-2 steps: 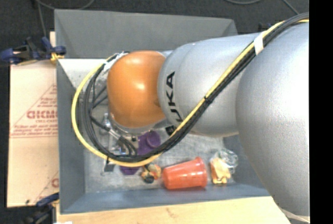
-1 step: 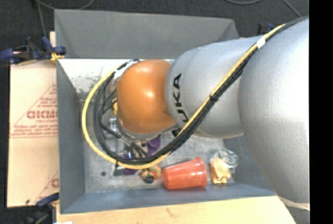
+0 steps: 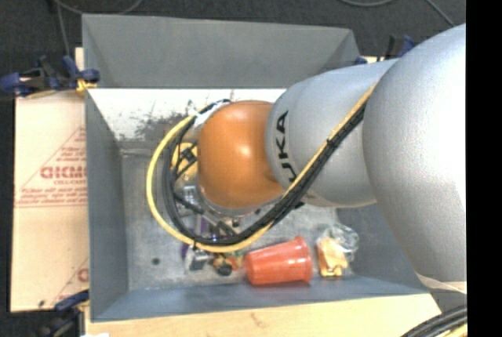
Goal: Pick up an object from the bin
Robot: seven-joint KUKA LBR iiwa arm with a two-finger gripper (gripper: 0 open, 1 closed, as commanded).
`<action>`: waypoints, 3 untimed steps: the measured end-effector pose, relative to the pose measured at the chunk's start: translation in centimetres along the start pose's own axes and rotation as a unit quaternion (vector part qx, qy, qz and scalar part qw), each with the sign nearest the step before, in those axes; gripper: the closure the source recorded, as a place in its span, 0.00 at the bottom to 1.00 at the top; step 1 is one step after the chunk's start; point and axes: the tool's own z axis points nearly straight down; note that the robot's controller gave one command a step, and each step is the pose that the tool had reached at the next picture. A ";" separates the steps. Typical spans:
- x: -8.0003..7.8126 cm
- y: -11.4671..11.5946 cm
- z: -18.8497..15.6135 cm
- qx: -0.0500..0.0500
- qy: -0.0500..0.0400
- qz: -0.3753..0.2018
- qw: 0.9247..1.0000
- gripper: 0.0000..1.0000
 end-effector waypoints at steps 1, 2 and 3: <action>-0.3 0.1 0.7 -0.002 -0.002 0.123 0.992 0.00; -2.2 -12.8 5.2 0.000 -0.002 -0.169 0.986 1.00; -2.1 -12.5 5.2 -0.001 -0.002 -0.170 0.986 1.00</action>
Offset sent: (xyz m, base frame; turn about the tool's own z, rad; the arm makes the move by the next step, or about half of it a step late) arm 0.0296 -0.1222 -0.0516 -0.3454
